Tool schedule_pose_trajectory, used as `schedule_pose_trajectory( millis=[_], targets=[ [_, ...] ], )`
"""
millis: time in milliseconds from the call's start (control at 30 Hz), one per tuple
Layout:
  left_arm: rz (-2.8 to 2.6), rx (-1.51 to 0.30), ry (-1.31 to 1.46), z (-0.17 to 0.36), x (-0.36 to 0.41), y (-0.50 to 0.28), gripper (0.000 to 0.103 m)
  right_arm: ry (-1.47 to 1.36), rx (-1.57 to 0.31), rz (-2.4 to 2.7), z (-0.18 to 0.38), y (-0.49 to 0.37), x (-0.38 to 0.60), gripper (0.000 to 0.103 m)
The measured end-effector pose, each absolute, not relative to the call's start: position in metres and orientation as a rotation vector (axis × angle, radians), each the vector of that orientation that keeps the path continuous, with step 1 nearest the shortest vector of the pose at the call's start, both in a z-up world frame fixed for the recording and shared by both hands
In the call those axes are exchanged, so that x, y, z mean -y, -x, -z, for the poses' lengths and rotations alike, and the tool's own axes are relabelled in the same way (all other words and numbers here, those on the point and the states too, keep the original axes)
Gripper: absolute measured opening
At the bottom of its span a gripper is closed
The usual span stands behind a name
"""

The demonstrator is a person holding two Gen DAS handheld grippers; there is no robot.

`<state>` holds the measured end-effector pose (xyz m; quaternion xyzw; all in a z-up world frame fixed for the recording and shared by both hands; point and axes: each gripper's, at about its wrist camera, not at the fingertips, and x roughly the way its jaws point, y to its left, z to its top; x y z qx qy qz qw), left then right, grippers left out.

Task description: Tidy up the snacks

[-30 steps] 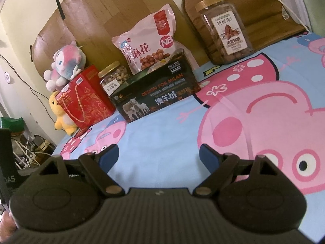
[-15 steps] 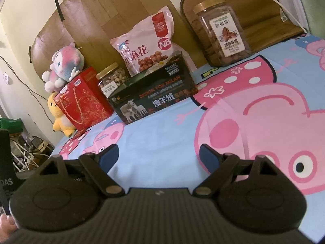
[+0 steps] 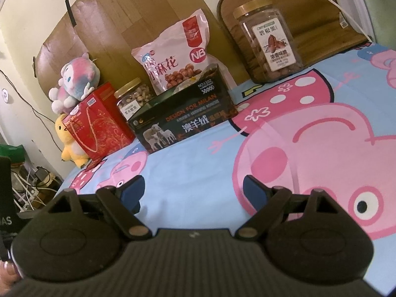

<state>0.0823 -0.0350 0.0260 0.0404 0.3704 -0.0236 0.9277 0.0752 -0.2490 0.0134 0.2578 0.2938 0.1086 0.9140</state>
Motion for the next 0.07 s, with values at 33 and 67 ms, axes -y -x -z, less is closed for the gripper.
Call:
schedule_pose_trajectory(
  millis=[33, 67],
  targets=[
    [0.054, -0.755, -0.087, -0.0263, 0.0357, -0.082, 0.103, -0.53, -0.604, -0.224, -0.0136, -0.0752, 0.2491, 0.089],
    [0.058, -0.752, -0.093, -0.0265, 0.0366, -0.0818, 0.103, -0.53, -0.604, -0.224, -0.0136, -0.0753, 0.2492, 0.089]
  ],
)
